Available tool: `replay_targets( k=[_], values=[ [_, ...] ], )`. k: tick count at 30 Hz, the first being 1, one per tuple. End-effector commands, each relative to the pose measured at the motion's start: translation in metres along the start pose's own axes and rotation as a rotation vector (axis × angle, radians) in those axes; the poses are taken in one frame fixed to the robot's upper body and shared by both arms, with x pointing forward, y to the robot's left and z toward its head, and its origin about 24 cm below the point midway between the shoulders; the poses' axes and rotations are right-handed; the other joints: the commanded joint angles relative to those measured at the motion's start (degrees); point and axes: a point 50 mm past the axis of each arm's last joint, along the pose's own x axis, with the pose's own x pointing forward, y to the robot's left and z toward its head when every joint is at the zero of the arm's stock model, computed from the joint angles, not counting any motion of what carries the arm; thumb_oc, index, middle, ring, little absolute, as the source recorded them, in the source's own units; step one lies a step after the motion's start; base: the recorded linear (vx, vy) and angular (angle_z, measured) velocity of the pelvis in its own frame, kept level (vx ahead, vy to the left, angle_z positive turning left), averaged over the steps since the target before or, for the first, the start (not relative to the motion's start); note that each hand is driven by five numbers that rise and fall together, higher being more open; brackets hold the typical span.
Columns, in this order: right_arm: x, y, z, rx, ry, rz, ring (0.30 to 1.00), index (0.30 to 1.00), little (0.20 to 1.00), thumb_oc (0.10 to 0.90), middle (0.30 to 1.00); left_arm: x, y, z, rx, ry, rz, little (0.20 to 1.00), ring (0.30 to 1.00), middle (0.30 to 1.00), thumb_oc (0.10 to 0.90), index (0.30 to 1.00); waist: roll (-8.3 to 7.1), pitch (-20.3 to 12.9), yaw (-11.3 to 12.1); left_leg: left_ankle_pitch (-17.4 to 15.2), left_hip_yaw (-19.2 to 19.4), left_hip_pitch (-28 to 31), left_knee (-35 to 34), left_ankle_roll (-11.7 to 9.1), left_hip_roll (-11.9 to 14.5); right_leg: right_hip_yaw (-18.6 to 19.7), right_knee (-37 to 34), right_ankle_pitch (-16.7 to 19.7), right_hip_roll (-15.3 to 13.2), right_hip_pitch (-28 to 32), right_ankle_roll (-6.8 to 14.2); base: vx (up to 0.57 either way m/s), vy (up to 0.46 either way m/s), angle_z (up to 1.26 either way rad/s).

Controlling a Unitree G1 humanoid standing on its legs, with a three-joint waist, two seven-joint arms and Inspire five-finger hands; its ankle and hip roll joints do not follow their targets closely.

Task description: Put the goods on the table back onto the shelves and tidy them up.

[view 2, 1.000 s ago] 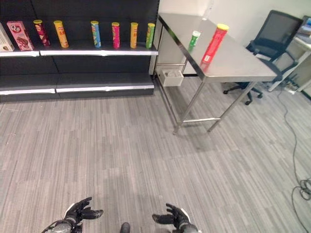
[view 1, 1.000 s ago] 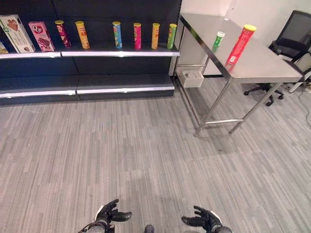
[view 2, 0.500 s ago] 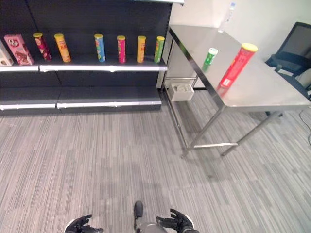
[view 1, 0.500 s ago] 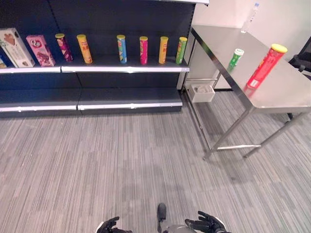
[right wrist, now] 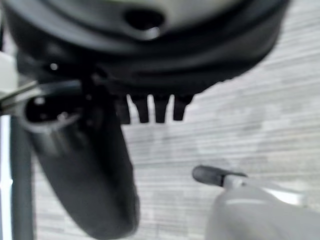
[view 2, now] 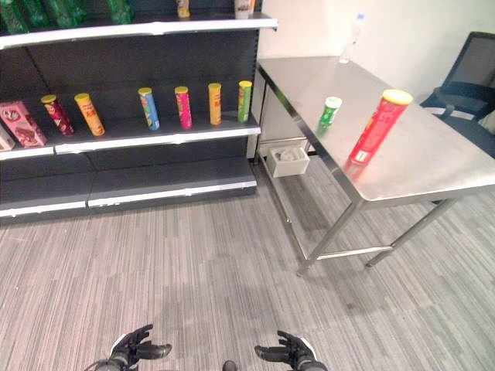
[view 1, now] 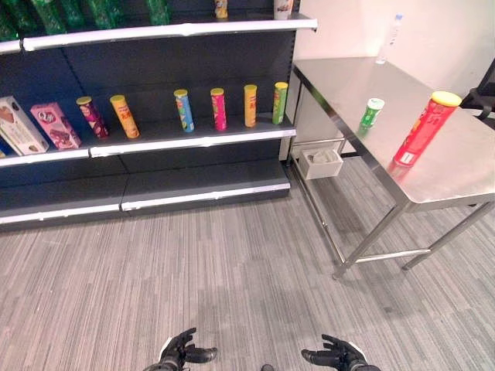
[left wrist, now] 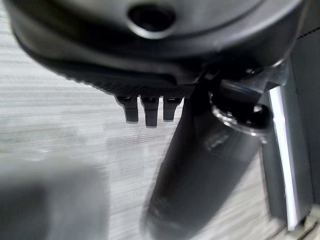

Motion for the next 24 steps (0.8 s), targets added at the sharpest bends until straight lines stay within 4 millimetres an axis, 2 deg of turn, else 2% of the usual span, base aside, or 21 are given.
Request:
replay_targets(
  k=[1, 3, 4, 7, 8, 10, 12, 13, 14, 15, 17, 18, 19, 20, 21, 22, 24],
  values=[
    [-0.001, -0.012, 0.017, -0.008, -0.094, -0.027, 0.9, 0.9, 0.9, 0.8, 0.9, -0.002, 0.005, 0.004, 0.034, -0.053, 0.002, 0.9, 0.9, 0.9, 0.8, 0.9, 0.34, 0.86, 2.9, 10.97, -2.67, -1.28, -30.46, 1.07, 1.63, -1.68, 0.7, -4.49, 0.88, 3.96, 10.9, 0.34, 0.048, -0.09],
    [-0.001, -0.013, 0.017, 0.0, -0.1, -0.039, 0.9, 0.9, 0.9, 0.8, 0.9, -0.002, 0.007, 0.006, 0.03, -0.063, 0.009, 0.9, 0.9, 0.9, 0.8, 0.9, 1.22, 0.89, 3.47, 13.42, -3.09, -3.09, -37.28, 0.0, 0.8, -1.01, 0.7, -5.89, 1.57, 5.58, 10.57, 0.37, 0.079, 0.01],
    [-0.001, -0.012, 0.016, 0.005, -0.095, -0.04, 0.9, 0.9, 0.9, 0.8, 0.9, -0.003, 0.007, 0.001, 0.033, -0.048, 0.011, 0.9, 0.9, 0.9, 0.8, 0.9, 1.58, 0.55, 3.71, 14.43, -2.35, -5.71, -38.27, -0.89, 0.49, 0.46, 0.7, -6.78, 1.98, 7.32, 10.37, 0.32, 0.095, -0.06],
    [0.0, -0.01, 0.016, -0.007, -0.091, -0.029, 0.9, 0.9, 0.9, 0.8, 0.9, -0.004, 0.008, -0.006, 0.023, -0.028, 0.015, 0.9, 0.9, 0.9, 0.8, 0.9, 2.08, -0.52, 4.81, 14.85, -3.89, -4.0, -38.27, -0.72, 0.42, 2.59, 0.7, -7.39, 1.84, 8.86, 10.53, 0.31, 0.164, -0.83],
    [-0.001, -0.009, 0.014, -0.017, -0.085, -0.025, 0.9, 0.9, 0.9, 0.8, 0.9, -0.005, 0.009, -0.009, 0.02, -0.02, 0.017, 0.9, 0.9, 0.9, 0.8, 0.9, 2.17, -1.23, 5.16, 16.58, -5.25, -2.99, -38.27, -0.65, 0.59, 3.29, 0.7, -7.94, 1.56, 9.92, 10.64, 0.24, 0.135, -1.17],
    [-0.001, -0.007, 0.013, -0.02, -0.084, -0.014, 0.9, 0.9, 0.9, 0.8, 0.9, -0.006, 0.011, -0.01, 0.03, -0.01, 0.019, 0.9, 0.9, 0.9, 0.8, 0.9, 1.36, -2.33, 5.57, 16.23, -5.39, -1.25, -37.95, 0.11, 0.47, 4.1, 2.44, -7.95, -0.5, 10.67, 11.75, 0.38, 0.222, -0.83],
    [-0.001, -0.003, 0.014, -0.012, -0.091, 0.003, 0.9, 0.9, 0.9, 0.8, 0.9, -0.005, 0.018, -0.009, 0.043, -0.005, 0.031, 0.9, 0.9, 0.9, 0.8, 0.9, -0.17, -3.09, 5.47, 13.59, -4.44, 2.95, -38.2, 2.65, -0.54, 5.09, 15.58, -2.69, -3.25, 5.71, 15.25, 0.32, 0.19, -0.12],
    [-0.001, -0.003, 0.014, -0.012, -0.091, 0.002, 0.9, 0.9, 0.9, 0.8, 0.9, -0.005, 0.018, -0.009, 0.043, -0.005, 0.031, 0.9, 0.9, 0.9, 0.8, 0.9, -0.1, -3.21, 5.5, 13.64, -4.44, 2.82, -38.22, 2.63, -0.45, 5.12, 15.55, -2.6, -3.16, 5.56, 15.24, 0.11, 0.112, -0.44],
    [-0.001, -0.003, 0.018, -0.009, -0.108, 0.006, 0.9, 0.9, 0.9, 0.8, 0.9, -0.005, 0.02, -0.005, 0.045, -0.015, 0.034, 0.9, 0.9, 0.9, 0.8, 0.9, -0.27, -2.38, 4.67, 12.78, -4.83, 4.45, -38.16, 3.84, -1.04, 6.08, 22.58, 2.28, -3.45, 1.67, 16.9, 0.1, 0.187, -0.49],
    [0.0, -0.003, 0.03, 0.01, -0.154, 0.008, 0.9, 0.9, 0.9, 0.8, 0.9, -0.002, 0.024, 0.008, 0.041, -0.052, 0.046, 0.9, 0.9, 0.9, 0.8, 0.9, 0.46, -0.18, 3.05, 11.8, -5.89, 6.62, -38.05, 5.56, -1.03, 7.53, 35.69, 9.77, -3.09, -6.18, 16.79, 0.15, 0.243, -0.18],
    [0.0, -0.001, 0.032, 0.027, -0.166, 0.006, 0.9, 0.9, 0.9, 0.8, 0.9, -0.002, 0.026, 0.01, 0.065, -0.056, 0.052, 0.9, 0.9, 0.9, 0.8, 0.9, 1.71, 0.64, 2.26, 10.53, -6.99, 8.37, -38.11, 6.44, -0.59, 6.1, 39.01, 7.86, -3.02, -10.43, 14.37, 0.2, 0.192, 0.31],
    [-0.001, -0.001, 0.033, 0.032, -0.174, 0.006, 0.9, 0.9, 0.9, 0.8, 0.9, -0.001, 0.028, 0.013, 0.061, -0.064, 0.056, 0.9, 0.9, 0.9, 0.8, 0.9, 1.67, 0.95, 1.96, 9.96, -7.46, 9.15, -37.96, 6.58, -0.73, 4.62, 37.59, 6.12, -4.24, -10.82, 14.0, 0.26, 0.078, 0.39],
    [-0.001, -0.002, 0.034, 0.036, -0.179, 0.001, 0.9, 0.9, 0.9, 0.8, 0.9, -0.001, 0.029, 0.016, 0.056, -0.079, 0.062, 0.9, 0.9, 0.9, 0.8, 0.9, 1.57, 0.8, 1.95, 9.17, -7.57, 9.58, -38.16, 6.34, -0.72, 3.15, 32.45, 4.42, -5.42, -11.33, 13.73, 0.34, -0.03, 0.5],
    [-0.001, -0.003, 0.037, 0.046, -0.191, -0.005, 0.9, 0.9, 0.9, 0.8, 0.9, 0.0, 0.029, 0.022, 0.062, -0.102, 0.064, 0.9, 0.9, 0.9, 0.8, 0.9, 1.13, 0.9, 1.37, 7.43, -7.92, 10.48, -38.23, 5.86, -1.1, -0.63, 19.89, 2.23, -7.32, -11.24, 14.23, 0.28, -0.051, 0.35],
    [-0.001, -0.003, 0.037, 0.046, -0.191, -0.005, 0.9, 0.9, 0.9, 0.8, 0.9, 0.0, 0.029, 0.022, 0.062, -0.102, 0.064, 0.9, 0.9, 0.9, 0.8, 0.9, 1.24, 1.14, 1.17, 7.3, -8.14, 10.83, -38.24, 5.84, -0.99, -0.92, 19.53, 2.24, -7.26, -10.64, 14.19, 0.28, -0.072, 0.23],
    [-0.001, -0.004, 0.037, 0.047, -0.188, -0.01, 0.9, 0.9, 0.9, 0.8, 0.9, 0.0, 0.029, 0.026, 0.066, -0.112, 0.066, 0.9, 0.9, 0.9, 0.8, 0.9, 0.87, 1.01, 0.85, 6.51, -8.21, 11.17, -38.27, 5.71, -1.42, -1.78, 13.49, 2.42, -7.73, -11.61, 14.87, 0.11, -0.029, 0.18],
    [-0.001, -0.004, 0.037, 0.046, -0.188, -0.01, 0.9, 0.9, 0.9, 0.8, 0.9, 0.0, 0.029, 0.026, 0.065, -0.112, 0.066, 0.9, 0.9, 0.9, 0.8, 0.9, 1.04, 1.3, 0.7, 6.33, -8.39, 11.57, -38.27, 5.68, -1.25, -2.06, 13.04, 2.51, -7.6, -10.91, 14.83, 0.06, -0.015, 0.24]
  ],
)
